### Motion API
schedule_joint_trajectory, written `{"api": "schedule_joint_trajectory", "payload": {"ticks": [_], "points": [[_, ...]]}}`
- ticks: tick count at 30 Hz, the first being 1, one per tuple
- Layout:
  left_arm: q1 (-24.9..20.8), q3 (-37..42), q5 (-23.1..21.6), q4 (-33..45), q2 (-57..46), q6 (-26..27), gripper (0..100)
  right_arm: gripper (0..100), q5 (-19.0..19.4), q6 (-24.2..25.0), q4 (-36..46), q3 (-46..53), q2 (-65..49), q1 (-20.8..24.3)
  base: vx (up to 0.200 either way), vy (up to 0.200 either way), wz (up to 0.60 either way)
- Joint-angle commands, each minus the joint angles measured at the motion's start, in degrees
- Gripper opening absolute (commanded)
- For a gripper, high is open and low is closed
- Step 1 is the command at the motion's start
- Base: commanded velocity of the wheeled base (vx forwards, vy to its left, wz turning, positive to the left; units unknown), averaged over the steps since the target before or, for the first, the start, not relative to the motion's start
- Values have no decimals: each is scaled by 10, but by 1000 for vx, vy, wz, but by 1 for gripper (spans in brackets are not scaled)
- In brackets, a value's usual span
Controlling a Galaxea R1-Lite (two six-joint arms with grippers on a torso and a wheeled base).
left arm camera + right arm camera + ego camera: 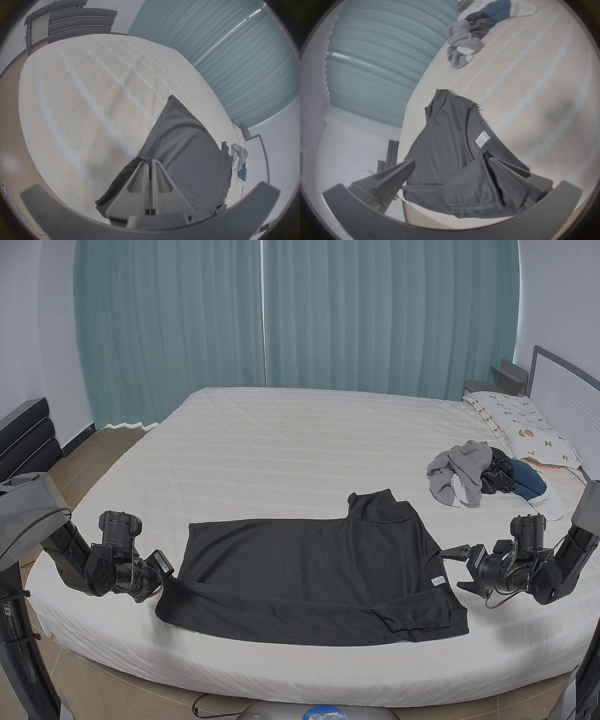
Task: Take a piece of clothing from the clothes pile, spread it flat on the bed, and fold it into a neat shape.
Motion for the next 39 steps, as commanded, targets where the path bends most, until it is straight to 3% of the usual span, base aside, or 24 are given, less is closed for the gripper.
{"api": "schedule_joint_trajectory", "payload": {"ticks": [1,7,20,21,30,39], "points": [[-1,2,0,-1,2,-1,0,100,0,-61,3,-31,59,13,0,0,0],[-1,2,0,0,1,-1,0,100,0,-144,3,-48,102,16,0,0,0],[-1,3,0,-1,0,-1,0,100,5,-200,2,-55,124,15,0,0,0],[-1,3,0,-1,0,-1,0,0,5,-202,2,-55,124,14,0,0,0],[-2,8,0,0,-2,-1,0,0,7,-253,-4,-35,114,-3,0,0,0],[-2,10,1,2,-17,1,0,0,30,-227,-5,-17,54,-15,0,0,0]]}}
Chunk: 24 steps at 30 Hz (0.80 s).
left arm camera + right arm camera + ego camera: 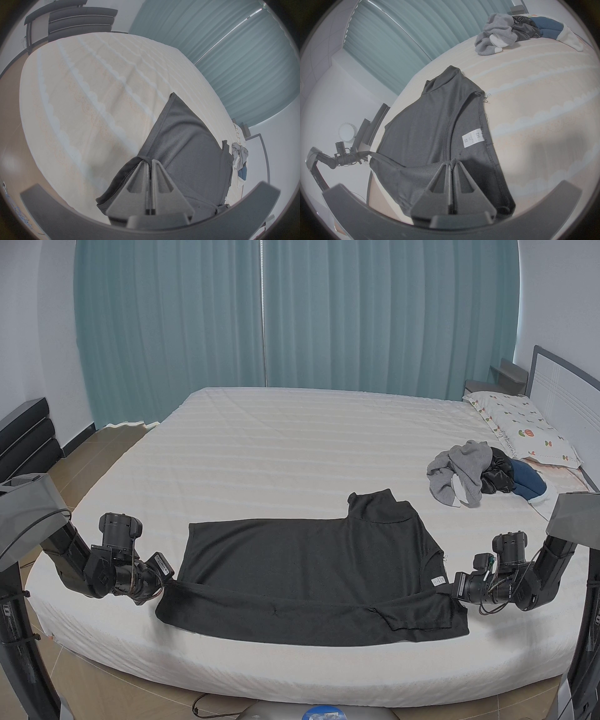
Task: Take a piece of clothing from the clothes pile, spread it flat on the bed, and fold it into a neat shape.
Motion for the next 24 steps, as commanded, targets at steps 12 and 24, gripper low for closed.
{"api": "schedule_joint_trajectory", "payload": {"ticks": [12,24], "points": [[-1,52,0,0,-81,3,0,0,28,33,-3,95,-159,-17,0,0,0],[0,101,-37,48,-175,5,0,0,52,31,-3,161,-236,-41,0,0,0]]}}
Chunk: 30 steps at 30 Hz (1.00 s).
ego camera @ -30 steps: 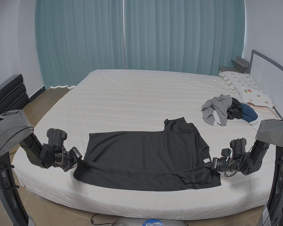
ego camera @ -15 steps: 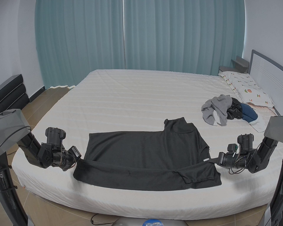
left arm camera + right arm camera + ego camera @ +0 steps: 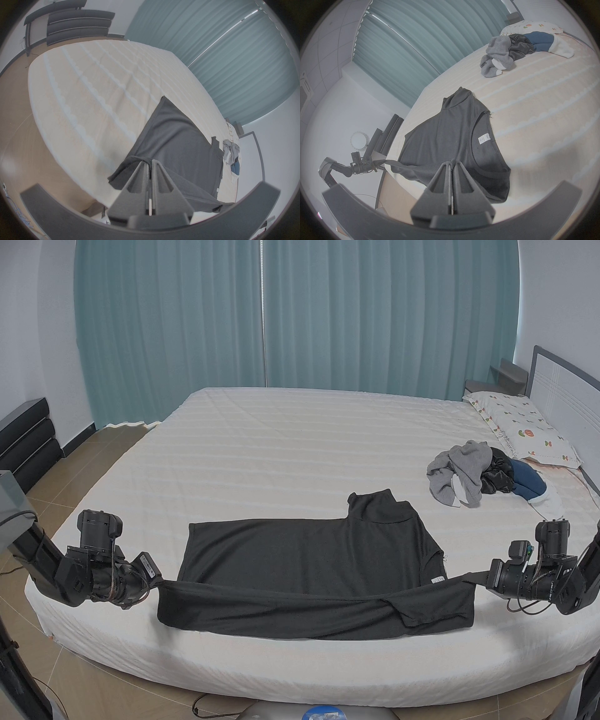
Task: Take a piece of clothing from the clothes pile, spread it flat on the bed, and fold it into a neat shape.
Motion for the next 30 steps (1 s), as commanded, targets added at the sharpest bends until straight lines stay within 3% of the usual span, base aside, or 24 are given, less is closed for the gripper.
{"api": "schedule_joint_trajectory", "payload": {"ticks": [1,8,30], "points": [[0,10,-9,30,-52,1,0,0,1,-1,0,22,-34,-5,0,0,0],[5,21,-8,58,-63,47,0,0,2,-6,0,50,-53,-11,0,0,0],[16,35,-3,97,-141,93,0,0,10,-27,0,103,-94,-15,0,0,0]]}}
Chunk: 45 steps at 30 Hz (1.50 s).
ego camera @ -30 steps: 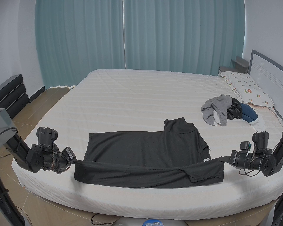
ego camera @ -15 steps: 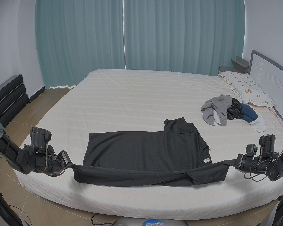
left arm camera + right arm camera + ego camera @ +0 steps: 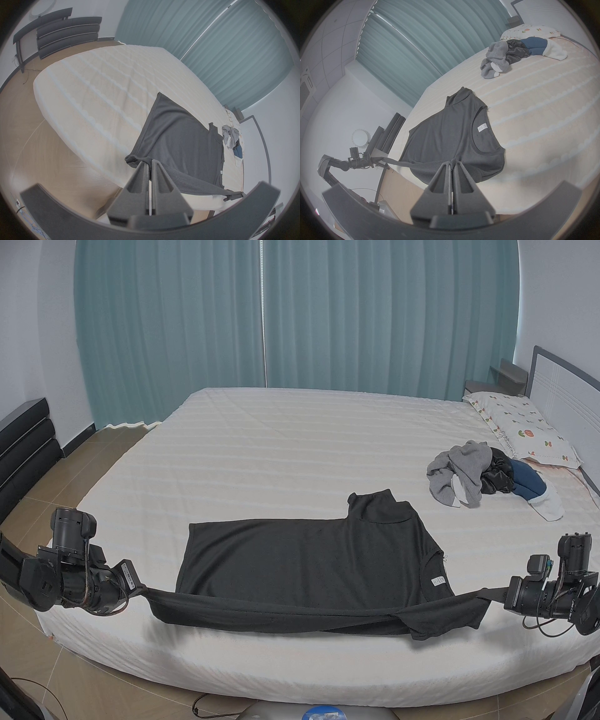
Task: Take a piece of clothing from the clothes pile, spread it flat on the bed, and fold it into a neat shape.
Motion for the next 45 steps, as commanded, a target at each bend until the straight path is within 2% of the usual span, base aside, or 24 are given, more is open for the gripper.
{"api": "schedule_joint_trajectory", "payload": {"ticks": [1,6,14,34,45], "points": [[1,-1,0,7,-23,6,0,0,-2,-1,-1,2,1,3,0,0,0],[0,-9,-1,45,-23,29,0,0,-2,0,1,-20,8,8,0,0,0],[1,-52,0,47,28,27,0,0,-6,3,2,-59,50,14,0,0,0],[0,-186,4,48,204,23,0,0,-65,8,6,-208,207,43,0,0,0],[-3,-261,16,48,287,15,0,0,-79,8,6,-255,267,44,0,0,0]]}}
